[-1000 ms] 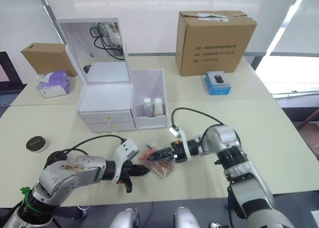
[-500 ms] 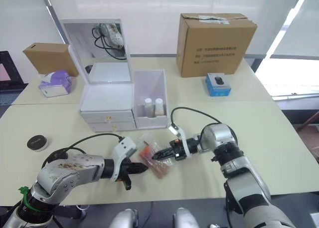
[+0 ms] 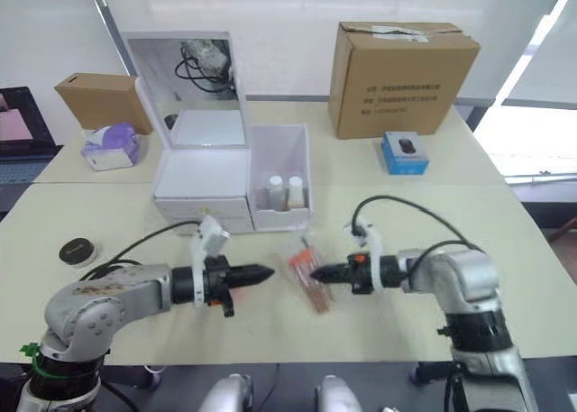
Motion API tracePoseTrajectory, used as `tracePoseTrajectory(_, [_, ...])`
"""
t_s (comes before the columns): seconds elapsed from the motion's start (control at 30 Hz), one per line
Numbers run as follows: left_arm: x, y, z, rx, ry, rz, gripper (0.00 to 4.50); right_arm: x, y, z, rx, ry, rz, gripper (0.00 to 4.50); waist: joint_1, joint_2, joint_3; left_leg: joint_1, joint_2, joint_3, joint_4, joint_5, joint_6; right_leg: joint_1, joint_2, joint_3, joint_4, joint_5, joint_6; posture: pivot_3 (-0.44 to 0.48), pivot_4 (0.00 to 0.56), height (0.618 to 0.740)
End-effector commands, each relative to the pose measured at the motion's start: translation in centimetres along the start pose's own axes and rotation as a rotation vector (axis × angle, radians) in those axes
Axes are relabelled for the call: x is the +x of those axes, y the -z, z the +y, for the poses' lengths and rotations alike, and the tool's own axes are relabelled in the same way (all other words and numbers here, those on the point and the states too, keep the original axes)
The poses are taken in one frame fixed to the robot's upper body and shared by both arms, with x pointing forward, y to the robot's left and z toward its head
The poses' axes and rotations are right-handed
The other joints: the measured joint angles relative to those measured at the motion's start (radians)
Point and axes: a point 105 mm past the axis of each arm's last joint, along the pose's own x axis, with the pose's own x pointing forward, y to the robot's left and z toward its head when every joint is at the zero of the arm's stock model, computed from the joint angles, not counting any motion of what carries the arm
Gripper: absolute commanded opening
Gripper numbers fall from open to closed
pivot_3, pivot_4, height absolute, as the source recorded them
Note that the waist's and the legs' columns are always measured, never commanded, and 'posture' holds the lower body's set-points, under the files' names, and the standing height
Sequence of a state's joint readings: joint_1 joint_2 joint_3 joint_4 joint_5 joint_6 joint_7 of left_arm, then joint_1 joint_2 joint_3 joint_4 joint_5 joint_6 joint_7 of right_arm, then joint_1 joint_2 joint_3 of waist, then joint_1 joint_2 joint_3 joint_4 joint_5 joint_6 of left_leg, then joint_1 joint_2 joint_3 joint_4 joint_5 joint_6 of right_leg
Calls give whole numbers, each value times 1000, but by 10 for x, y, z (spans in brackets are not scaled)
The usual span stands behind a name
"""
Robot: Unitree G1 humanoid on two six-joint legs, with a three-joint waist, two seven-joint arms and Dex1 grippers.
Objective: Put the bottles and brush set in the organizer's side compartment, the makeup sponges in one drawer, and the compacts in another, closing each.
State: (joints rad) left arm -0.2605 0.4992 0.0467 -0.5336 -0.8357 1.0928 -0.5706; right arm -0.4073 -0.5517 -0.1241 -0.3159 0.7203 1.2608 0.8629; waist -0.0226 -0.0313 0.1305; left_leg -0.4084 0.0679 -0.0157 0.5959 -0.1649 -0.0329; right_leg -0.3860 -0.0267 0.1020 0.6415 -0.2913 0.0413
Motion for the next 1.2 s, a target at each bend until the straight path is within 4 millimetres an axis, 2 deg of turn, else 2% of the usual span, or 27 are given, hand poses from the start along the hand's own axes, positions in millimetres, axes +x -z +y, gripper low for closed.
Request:
tracePoseTrajectory(0.03, [-5,-25,0,93,-26,-140,0,-16,-56,23,-370,53,-309,27,-2,0,0,0,0,-1,0,0,0,0,0,0,0,0,0,0,150,740])
tracePoseTrajectory(0.1, [-8,-33,3,110,-44,-194,0,-20,-78,24,-450,76,-383,27,-7,1,1,0,0,-1,-1,0,0,-1,1,0,0,0,0,0,150,740])
tracePoseTrajectory(0.17, [-10,-36,10,53,-71,-232,0,-25,-107,19,-437,65,-488,27,-14,3,2,0,-1,-1,-1,0,0,0,1,1,0,0,0,0,150,740])
tracePoseTrajectory(0.23, [-14,-40,17,75,-115,-260,0,-28,-132,19,-602,70,-566,27,-17,3,2,1,-1,-1,-1,0,0,0,1,1,0,1,0,0,150,740])
tracePoseTrajectory(0.33, [-16,-41,22,100,-159,-277,0,-17,-152,8,-763,76,-563,27,-19,3,2,1,-1,-2,-2,0,0,1,1,1,0,0,-1,0,150,740])
tracePoseTrajectory(0.43, [-18,-39,21,109,-169,-280,0,1,-175,-1,-814,29,-602,27,-24,3,3,2,-1,-1,-3,0,0,1,1,2,-1,1,-1,0,150,740])
tracePoseTrajectory(0.6, [-22,-38,19,104,-176,-314,0,32,-194,-19,-882,12,-586,27,-25,5,4,3,0,-1,-4,0,0,0,2,3,0,4,-7,0,150,740])
tracePoseTrajectory(0.73, [-26,-38,17,109,-199,-327,0,53,-201,-25,-911,38,-562,27,-20,6,4,3,0,-1,-4,0,0,1,2,3,0,5,-8,0,150,740])
tracePoseTrajectory(0.9, [-35,-40,11,130,-198,-353,0,80,-192,-29,-928,85,-504,27,-24,6,4,3,0,0,-4,0,0,1,2,4,1,5,-9,0,150,740])
tracePoseTrajectory(1.2, [-47,-42,2,163,-198,-376,0,101,-181,-37,-948,172,-434,27,-25,6,5,4,0,0,-5,0,0,0,2,4,1,5,-9,0,150,740])
